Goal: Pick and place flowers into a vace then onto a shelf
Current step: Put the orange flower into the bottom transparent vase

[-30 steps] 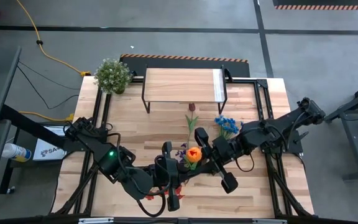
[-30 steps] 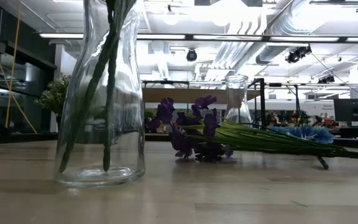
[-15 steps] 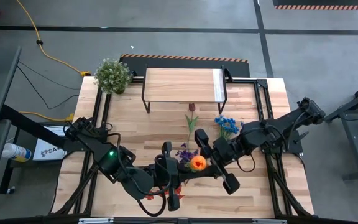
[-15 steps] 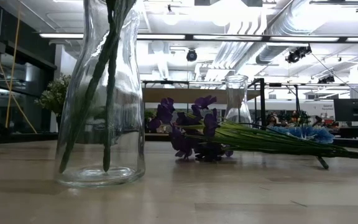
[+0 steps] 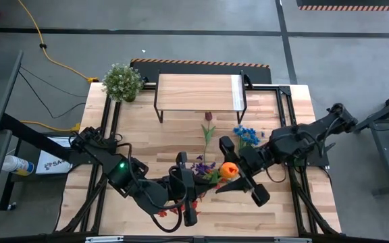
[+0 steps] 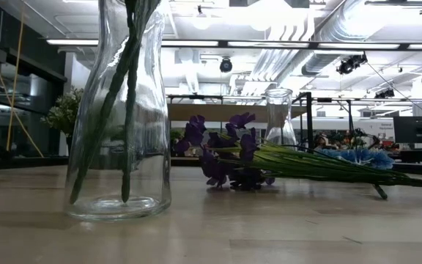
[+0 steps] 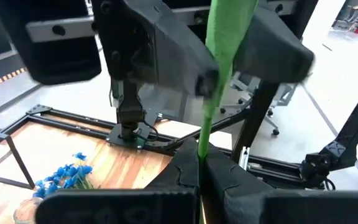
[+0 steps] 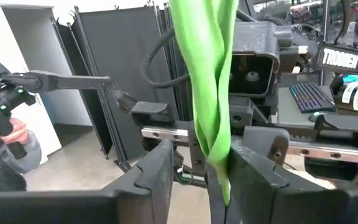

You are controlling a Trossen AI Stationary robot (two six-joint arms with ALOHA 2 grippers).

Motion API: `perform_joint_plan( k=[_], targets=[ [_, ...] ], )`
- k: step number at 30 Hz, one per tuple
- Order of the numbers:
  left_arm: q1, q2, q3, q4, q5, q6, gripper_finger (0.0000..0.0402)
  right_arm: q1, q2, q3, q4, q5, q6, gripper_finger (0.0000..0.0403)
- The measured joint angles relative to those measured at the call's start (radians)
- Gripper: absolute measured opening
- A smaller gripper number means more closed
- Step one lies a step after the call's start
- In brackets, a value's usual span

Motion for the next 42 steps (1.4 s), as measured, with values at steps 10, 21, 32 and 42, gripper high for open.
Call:
perform_joint_plan(
  k=[10, 21, 32, 42],
  targets=[
    [-0.006, -0.013, -0.001, 0.004, -0.043, 0.008, 0.003, 0.003, -0.046, 0.0, -0.108, -0.013, 0.001, 0.0145],
    [-0.092, -0.086, 0.0, 0.113, -0.177, 0.162, 0.003, 0.001, -0.074, 0.0, -0.194, -0.004, 0.001, 0.0143],
    [-0.381, -0.083, 0.001, 0.11, -0.716, 0.157, 0.003, 0.001, -0.079, 0.0, -0.227, -0.002, -0.004, 0.0143],
    [-0.459, -0.006, 0.0, 0.042, -0.817, -0.006, 0.003, -0.001, -0.079, 0.0, -0.227, 0.007, -0.006, 0.0142]
  ],
)
